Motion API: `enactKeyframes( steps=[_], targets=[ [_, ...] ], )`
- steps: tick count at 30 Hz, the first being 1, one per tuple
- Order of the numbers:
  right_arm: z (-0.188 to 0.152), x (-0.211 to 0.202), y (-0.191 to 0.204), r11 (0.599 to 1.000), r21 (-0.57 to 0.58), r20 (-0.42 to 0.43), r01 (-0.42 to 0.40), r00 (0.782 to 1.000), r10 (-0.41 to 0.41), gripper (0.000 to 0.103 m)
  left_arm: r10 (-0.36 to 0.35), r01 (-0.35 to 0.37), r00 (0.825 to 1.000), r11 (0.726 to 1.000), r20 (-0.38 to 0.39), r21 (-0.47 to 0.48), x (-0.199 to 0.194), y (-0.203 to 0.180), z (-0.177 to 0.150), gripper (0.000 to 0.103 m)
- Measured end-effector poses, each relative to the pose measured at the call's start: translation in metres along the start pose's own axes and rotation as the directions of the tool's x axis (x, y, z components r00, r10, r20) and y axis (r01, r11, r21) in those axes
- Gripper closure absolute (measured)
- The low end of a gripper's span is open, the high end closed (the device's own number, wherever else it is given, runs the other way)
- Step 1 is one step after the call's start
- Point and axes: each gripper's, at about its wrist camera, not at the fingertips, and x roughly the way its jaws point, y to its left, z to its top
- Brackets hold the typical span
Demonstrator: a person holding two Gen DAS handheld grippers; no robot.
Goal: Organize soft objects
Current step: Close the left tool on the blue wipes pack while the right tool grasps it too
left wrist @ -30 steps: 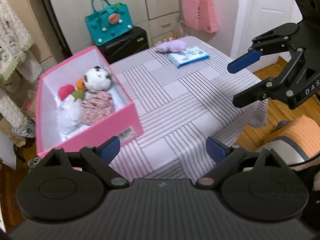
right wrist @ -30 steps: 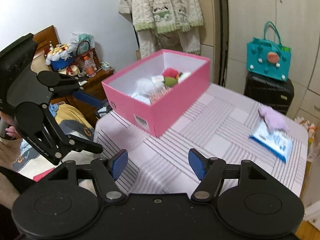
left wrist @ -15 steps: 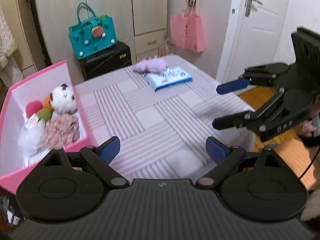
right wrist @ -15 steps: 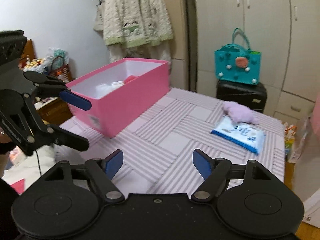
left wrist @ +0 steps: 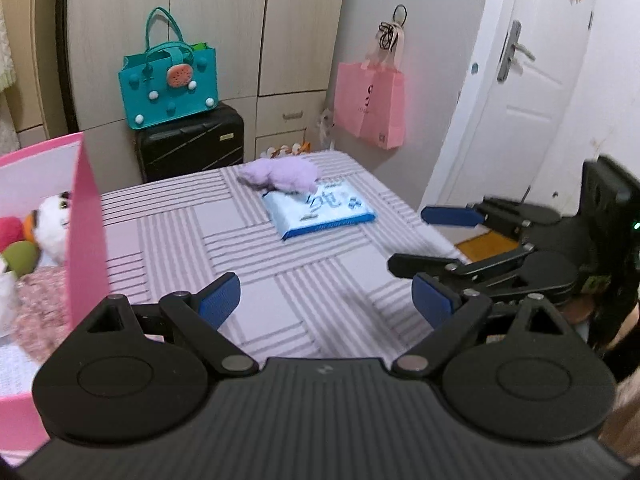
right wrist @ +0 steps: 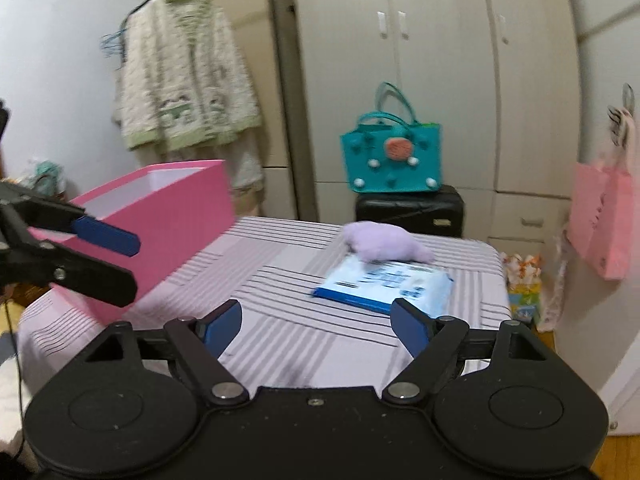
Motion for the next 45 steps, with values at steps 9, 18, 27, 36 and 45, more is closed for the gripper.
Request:
enactKeyframes(
  steps=[9,18,27,36,45],
  targets=[
    [0.007,0.032,-0.048,0.984,0.148,-0.061,0.095,0.994,-0.086,0.018,-0.034,0.037,0.999,0.989,0.027,-0.14,0.063,0.01,0.018,0.011],
    [0.012,0.071,-0.069,0.946,0.3,-0.112,0.123,0.989,-0.093,0.019,0.01,-0.019,0.999,0.954,-0.032,-0.3,0.128,0.036,0.034,0.018],
    [0.01,0.092,-0.074,0.93,0.326,-0.144,0.169,0.981,-0.128,0.037,0.02,-0.05,0.996,0.927,-0.083,-0.373,0.169,0.047,0.039,0.037],
    [0.008,0.094,-0.072,0.939,0.259,-0.118,0.226,0.972,-0.201,0.043,0.077,-0.109,0.989,0.953,-0.123,-0.282,0.177,0.035,0.038,0.063],
    [-0.001,0.083,-0.071,0.924,0.347,-0.13,0.162,0.984,-0.123,0.069,-0.06,0.001,0.988,0.921,-0.14,-0.39,0.166,0.04,0.029,0.065]
  ],
)
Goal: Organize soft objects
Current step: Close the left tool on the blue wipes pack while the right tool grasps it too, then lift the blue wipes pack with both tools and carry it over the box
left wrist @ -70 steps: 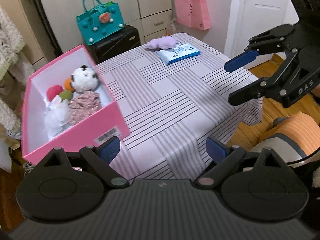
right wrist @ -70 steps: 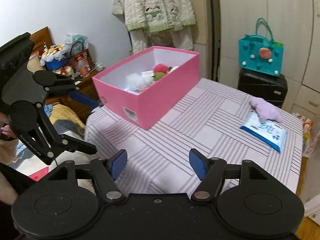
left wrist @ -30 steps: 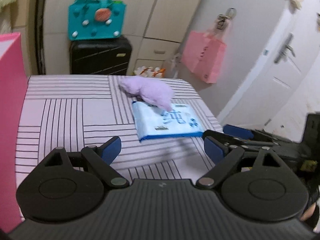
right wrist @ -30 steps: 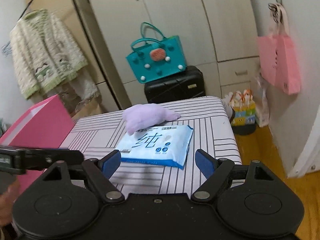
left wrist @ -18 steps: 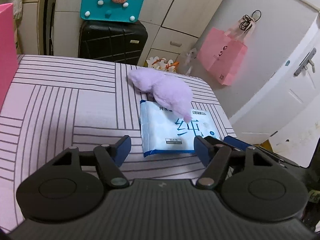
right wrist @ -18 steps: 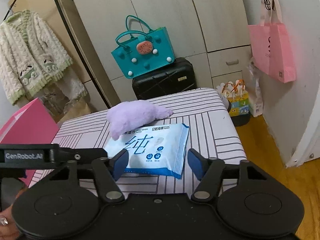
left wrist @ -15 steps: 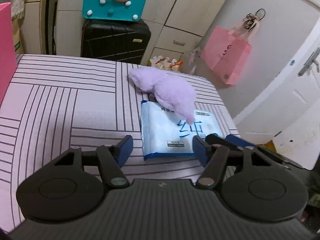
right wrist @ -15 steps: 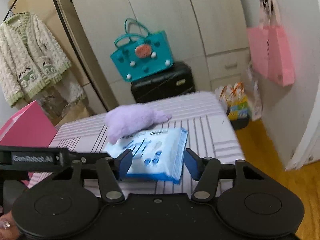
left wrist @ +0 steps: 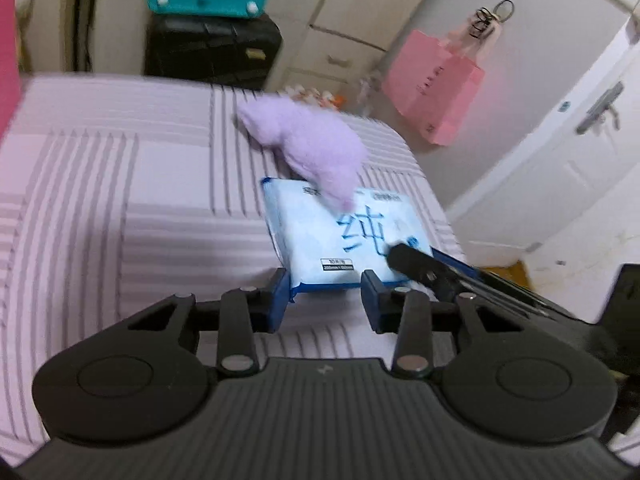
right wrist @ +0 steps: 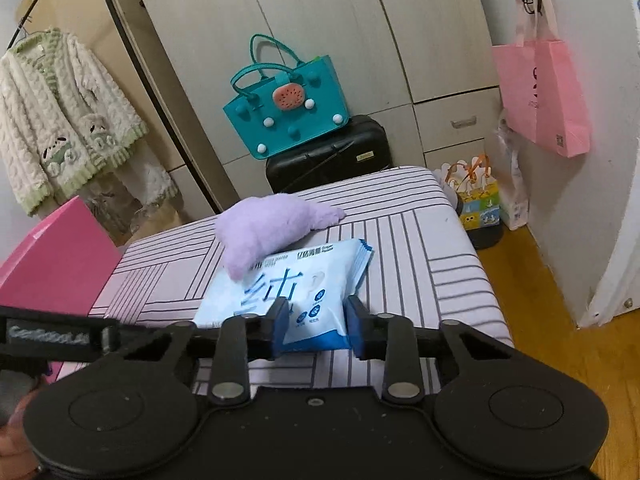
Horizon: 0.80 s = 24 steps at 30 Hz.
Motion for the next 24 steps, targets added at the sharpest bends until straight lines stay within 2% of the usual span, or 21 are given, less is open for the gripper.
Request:
enactKeyframes(
  steps=[3,8,10,11,12,13,14,18,22,24],
  targets=[
    [-0.003,-0.005,0.004,0.999,-0.042,-0.013,-0.002,1.0,0.002,0.069,-0.044,0.043,0.998,0.999,-0.046,-0.019,-0.004,-0.001,-0.006,0.065],
    [-0.003,-0.01,0.007,0.995,-0.103,-0.02,0.013,1.0,-0.015,0.065,-0.002,0.002,0.999,1.0,-0.043,-0.012,-0.006,-0.002,-0.008,0.065],
    [-0.002,-0.011,0.008,0.988,-0.144,-0.006,0.049,0.999,-0.05,0.065,0.028,-0.028,0.999,1.0,-0.03,-0.001,-0.005,-0.002,-0.006,0.063],
    [-0.001,-0.011,0.008,0.987,-0.152,-0.004,0.054,0.998,-0.056,0.063,0.044,-0.044,0.999,0.999,-0.021,0.003,-0.006,-0.001,-0.005,0.059],
    [0.001,-0.01,0.005,0.988,-0.147,-0.008,0.049,0.999,-0.05,0.06,0.055,-0.055,0.998,0.998,-0.013,0.004,-0.005,-0.001,-0.003,0.052],
    [0.003,-0.008,0.002,0.991,-0.129,-0.018,0.035,0.999,-0.038,0.057,0.048,-0.048,0.999,0.999,-0.012,-0.001,-0.005,0.001,-0.001,0.05],
    [0.005,-0.005,-0.002,0.994,-0.104,-0.031,0.02,0.999,-0.024,0.052,0.031,-0.031,0.999,0.999,-0.015,-0.007,-0.004,0.002,0.002,0.05],
    [0.003,-0.001,-0.006,0.997,-0.077,-0.039,0.004,0.999,-0.007,0.05,0.027,-0.027,1.0,0.999,-0.002,-0.018,0.001,0.002,0.005,0.052],
    [-0.005,-0.001,-0.003,0.997,-0.081,-0.02,-0.01,1.0,0.009,0.05,0.059,-0.059,0.998,0.997,0.021,0.046,0.005,-0.008,0.001,0.052],
    [-0.011,-0.003,-0.002,0.997,-0.074,0.003,-0.006,1.0,0.006,0.05,0.086,-0.09,0.995,0.99,0.047,0.11,0.004,-0.015,-0.006,0.053]
  ],
)
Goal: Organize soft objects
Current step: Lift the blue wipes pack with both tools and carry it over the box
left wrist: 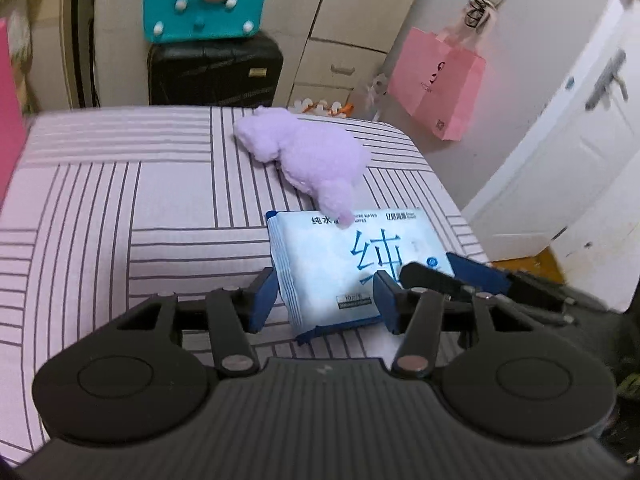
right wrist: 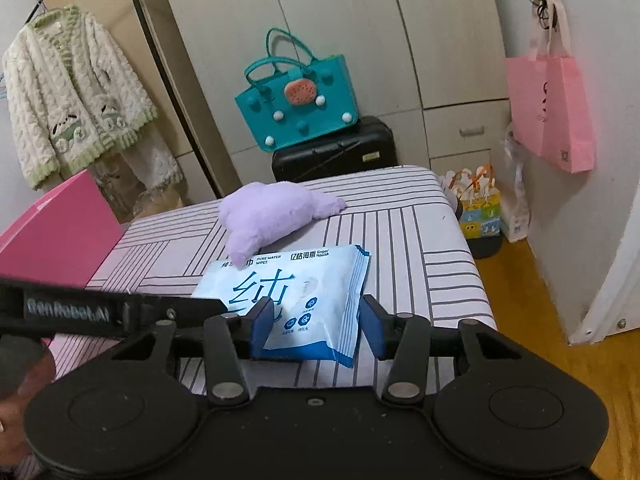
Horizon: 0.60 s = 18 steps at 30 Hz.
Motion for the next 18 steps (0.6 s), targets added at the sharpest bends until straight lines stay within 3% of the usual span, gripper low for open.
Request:
enactKeyframes(
  steps=[2,3,6,18],
  targets=[
    [-0.002,-0.002,0.001,1.0,0.013,0.005,0.003,1.0,-0.003,0.055,0.024,-0.025,0.999,0.999,0.024,0.03,-0.001,-0.006,-0.005,0.06],
    [-0.002,-0.003,0.001,1.0,0.024,0.004,-0.005,1.0,0.005,0.064,0.035,-0.036,0.999,0.998,0.03,0.043,-0.002,-0.008,-0.007,0.064],
    [-0.004,-0.008,0.008,0.999,0.043,-0.003,-0.014,1.0,0.014,0.069,0.006,-0.006,1.0,1.0,0.029,0.019,-0.005,-0.008,-0.007,0.066],
    [-0.033,-0.055,0.042,0.993,0.063,-0.044,-0.098,0.994,0.101,0.067,-0.012,0.011,1.0,0.997,0.022,0.078,-0.076,-0.012,-0.039,0.065]
  ],
)
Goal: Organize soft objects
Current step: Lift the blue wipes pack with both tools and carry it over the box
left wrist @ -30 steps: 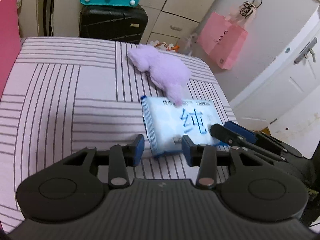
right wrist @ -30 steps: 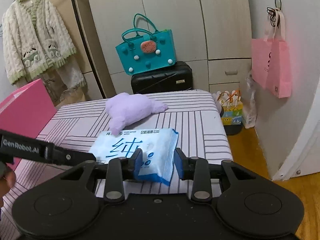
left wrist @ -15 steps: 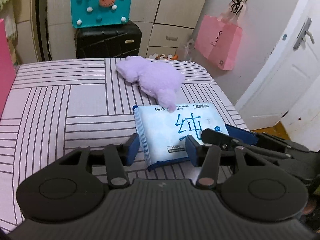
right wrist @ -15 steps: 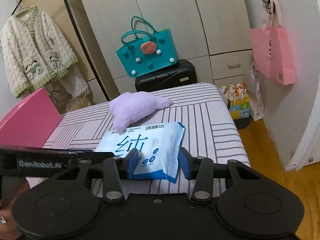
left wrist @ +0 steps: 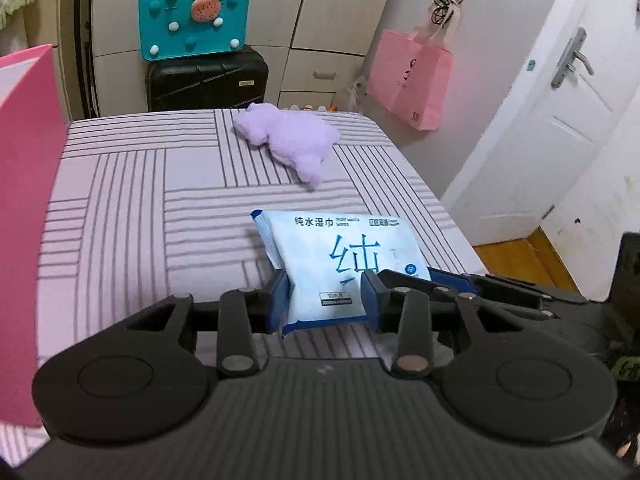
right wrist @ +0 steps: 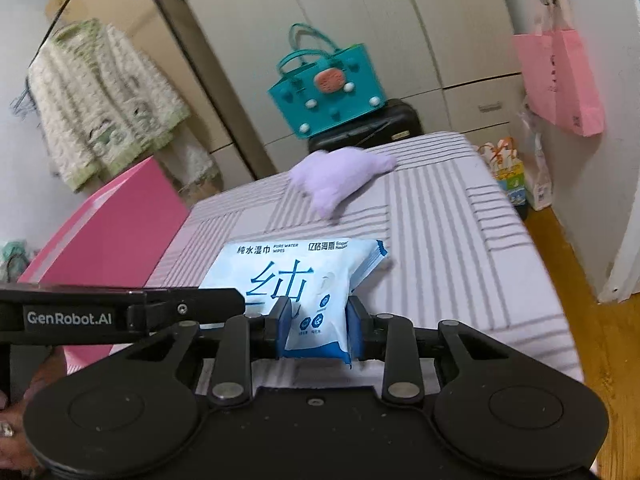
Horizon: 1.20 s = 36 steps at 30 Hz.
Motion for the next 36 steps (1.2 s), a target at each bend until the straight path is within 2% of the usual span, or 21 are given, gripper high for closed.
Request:
enactKeyframes(
  steps=[13,17,28,33,36],
  targets=[
    [-0.012,-0.022,0.051,0.992,-0.117,-0.087,-0.047,0.996,0.037,0.055,0.024,-0.024,0.999,1.0,-0.044,-0.004,-0.053,0.013,-0.021,0.063],
    [-0.019,-0.034,0.069,0.982,-0.178,-0.1,-0.059,0.994,0.042,0.049,0.001,-0.002,0.998,1.0,-0.06,-0.009,-0.069,0.018,-0.03,0.063],
    [-0.026,-0.062,0.11,0.948,-0.267,-0.126,-0.172,0.982,0.143,0.044,-0.014,0.013,0.997,1.0,-0.075,-0.01,-0.124,0.035,-0.055,0.063],
    [-0.017,-0.073,0.129,0.921,-0.32,-0.131,-0.223,0.973,0.19,0.044,-0.112,0.105,0.986,0.992,-0.126,-0.064,-0.144,0.053,-0.059,0.063],
    [-0.009,-0.075,0.143,0.901,-0.344,-0.149,-0.265,0.963,0.226,0.044,-0.129,0.118,0.98,0.99,-0.153,-0.075,-0.154,0.064,-0.059,0.063]
  ],
)
